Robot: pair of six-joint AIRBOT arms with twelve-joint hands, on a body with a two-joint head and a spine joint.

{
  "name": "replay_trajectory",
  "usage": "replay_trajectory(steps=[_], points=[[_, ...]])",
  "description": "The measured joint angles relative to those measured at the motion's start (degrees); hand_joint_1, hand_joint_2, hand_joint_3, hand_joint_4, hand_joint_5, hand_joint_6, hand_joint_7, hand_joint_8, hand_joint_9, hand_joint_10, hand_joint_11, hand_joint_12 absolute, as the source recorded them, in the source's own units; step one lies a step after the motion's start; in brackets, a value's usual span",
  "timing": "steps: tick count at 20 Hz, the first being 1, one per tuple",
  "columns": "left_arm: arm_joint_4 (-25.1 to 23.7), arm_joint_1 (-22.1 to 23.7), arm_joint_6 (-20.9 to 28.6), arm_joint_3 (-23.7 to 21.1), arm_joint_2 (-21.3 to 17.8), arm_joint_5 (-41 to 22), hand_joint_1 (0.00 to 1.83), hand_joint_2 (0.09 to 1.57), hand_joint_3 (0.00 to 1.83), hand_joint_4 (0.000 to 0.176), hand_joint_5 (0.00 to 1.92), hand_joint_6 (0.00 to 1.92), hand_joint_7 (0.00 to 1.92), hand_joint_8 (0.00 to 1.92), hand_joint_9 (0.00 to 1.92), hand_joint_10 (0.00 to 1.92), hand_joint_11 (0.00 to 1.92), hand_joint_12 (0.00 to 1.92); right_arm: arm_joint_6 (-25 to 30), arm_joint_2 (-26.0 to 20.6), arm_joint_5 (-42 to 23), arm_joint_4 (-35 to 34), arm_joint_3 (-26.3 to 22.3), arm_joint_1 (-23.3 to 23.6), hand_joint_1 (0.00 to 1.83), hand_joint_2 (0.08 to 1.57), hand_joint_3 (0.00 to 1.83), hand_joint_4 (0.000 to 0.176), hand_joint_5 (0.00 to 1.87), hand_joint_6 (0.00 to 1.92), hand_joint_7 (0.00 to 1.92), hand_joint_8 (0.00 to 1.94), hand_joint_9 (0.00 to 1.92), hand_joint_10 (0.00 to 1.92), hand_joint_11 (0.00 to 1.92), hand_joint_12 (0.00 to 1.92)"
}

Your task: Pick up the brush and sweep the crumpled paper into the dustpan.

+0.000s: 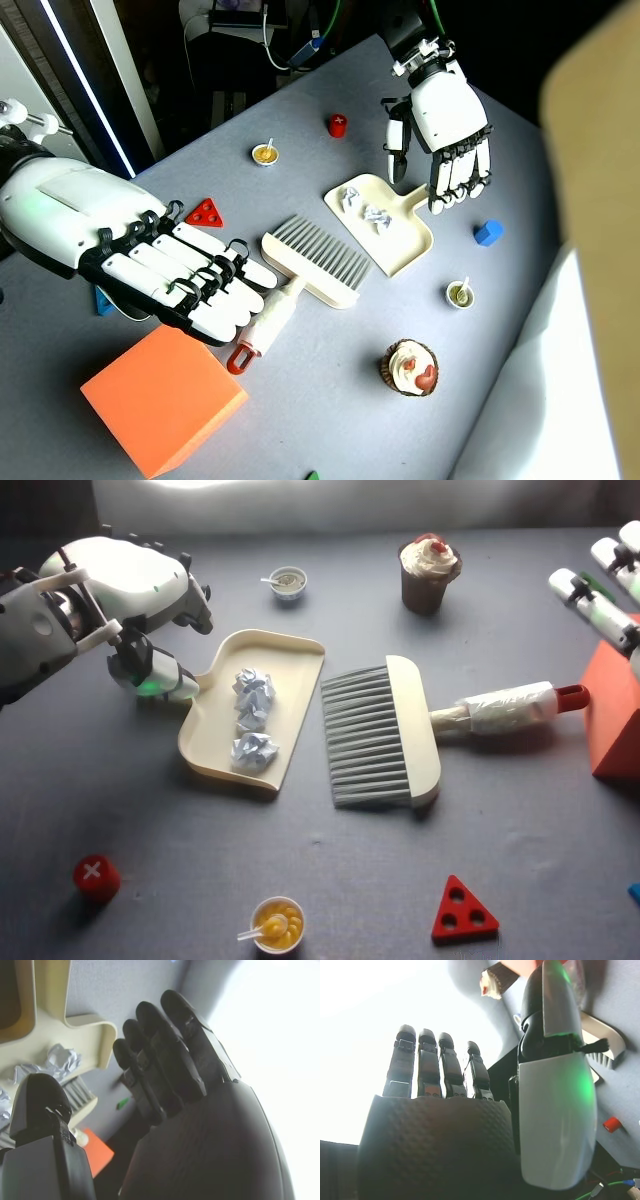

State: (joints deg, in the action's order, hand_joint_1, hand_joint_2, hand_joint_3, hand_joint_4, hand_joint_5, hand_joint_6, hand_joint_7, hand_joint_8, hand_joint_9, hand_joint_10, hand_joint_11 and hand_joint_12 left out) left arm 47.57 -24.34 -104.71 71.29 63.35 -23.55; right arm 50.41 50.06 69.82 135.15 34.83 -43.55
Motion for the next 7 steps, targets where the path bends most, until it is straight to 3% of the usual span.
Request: replay_trajectory(steps=[4,7], points=[[0.02,0.0,-0.02,0.0,0.0,-0.02,0.92,1.03,0.0,0.0,0.78,0.0,0.78,0.0,0.74,0.0,0.44,0.44,0.11,-0.31,1.25,6.8,-2.03,-2.78,1.23,0.96,0.0,0.14,0.0,0.0,0.0,0.0,0.0,0.0,0.0,0.0],[0.02,0.0,-0.02,0.0,0.0,0.0,0.91,1.03,0.0,0.0,0.77,0.0,0.78,0.0,0.74,0.0,0.43,0.44,0.07,-0.35,2.67,9.22,-2.64,-3.54,1.24,0.96,0.0,0.144,0.0,0.0,0.0,0.0,0.0,0.0,0.0,0.0]])
